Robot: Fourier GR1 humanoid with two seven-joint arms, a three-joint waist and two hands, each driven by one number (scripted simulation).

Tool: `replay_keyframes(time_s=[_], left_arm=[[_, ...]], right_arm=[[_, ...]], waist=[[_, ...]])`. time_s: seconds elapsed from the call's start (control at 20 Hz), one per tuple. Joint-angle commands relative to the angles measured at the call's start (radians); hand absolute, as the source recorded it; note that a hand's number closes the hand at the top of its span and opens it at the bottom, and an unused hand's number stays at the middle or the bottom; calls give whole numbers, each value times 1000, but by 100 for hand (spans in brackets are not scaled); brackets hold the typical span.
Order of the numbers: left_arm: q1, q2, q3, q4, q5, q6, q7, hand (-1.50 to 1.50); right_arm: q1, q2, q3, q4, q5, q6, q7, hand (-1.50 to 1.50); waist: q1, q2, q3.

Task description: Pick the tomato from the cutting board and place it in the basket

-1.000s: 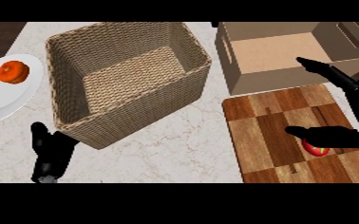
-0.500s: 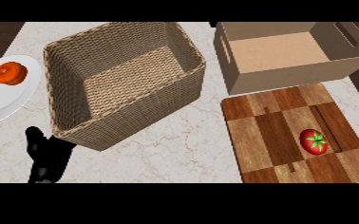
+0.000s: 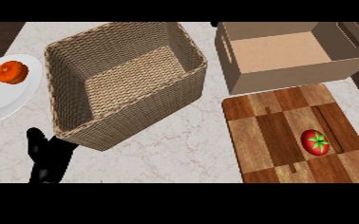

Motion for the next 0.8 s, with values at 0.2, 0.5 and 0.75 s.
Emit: replay_keyframes(time_s=[0.2, 0.5, 0.75], left_arm=[[-9, -1, -4, 84, -15, -1, 93, 0], [-16, 9, 7, 79, -18, -31, 93, 0], [32, -14, -30, 64, -56, -35, 51, 0]], right_arm=[[62, -1, -112, -25, -65, 107, 38, -150], [162, 181, -92, -124, 46, 51, 19, -150], [152, 301, 2, -118, 210, -31, -17, -150]], waist=[[6, 10, -5], [18, 13, -4], [44, 18, -4]])
